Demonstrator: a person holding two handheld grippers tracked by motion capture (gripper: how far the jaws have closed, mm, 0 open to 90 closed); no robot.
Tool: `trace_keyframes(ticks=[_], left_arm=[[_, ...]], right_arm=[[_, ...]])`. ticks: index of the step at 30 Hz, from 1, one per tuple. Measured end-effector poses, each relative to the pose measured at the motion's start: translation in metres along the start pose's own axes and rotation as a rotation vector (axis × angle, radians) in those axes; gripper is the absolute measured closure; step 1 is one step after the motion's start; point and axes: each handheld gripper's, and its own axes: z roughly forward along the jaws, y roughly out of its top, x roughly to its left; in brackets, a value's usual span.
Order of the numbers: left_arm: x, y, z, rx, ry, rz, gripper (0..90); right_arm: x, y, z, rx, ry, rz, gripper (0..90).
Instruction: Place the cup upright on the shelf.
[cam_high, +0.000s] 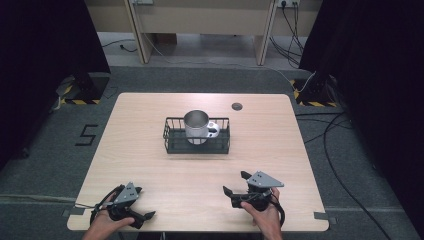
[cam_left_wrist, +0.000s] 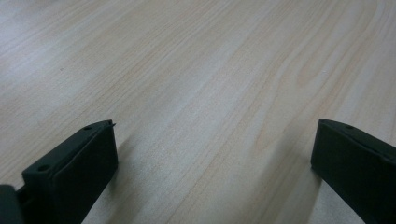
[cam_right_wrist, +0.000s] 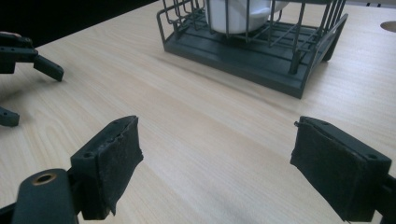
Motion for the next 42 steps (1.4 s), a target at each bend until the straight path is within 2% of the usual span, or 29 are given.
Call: trace_keyframes(ticks=[12, 24, 42], left_arm=[[0.000, 0.000, 0.000, 0.000, 0.000, 0.000, 0.0], [0.000, 0.000, 0.000, 0.000, 0.000, 0.000, 0.0], [0.000, 0.000, 0.000, 0.001, 0.000, 0.000, 0.0]], right_arm=[[0.005, -0.012, -0.002, 0.036, 0.001, -0.022, 15.2], [0.009, -0.024, -0.003, 0.062, 0.012, -0.012, 15.2], [0.014, -0.037, -0.009, 0.111, -0.033, -0.035, 15.2]])
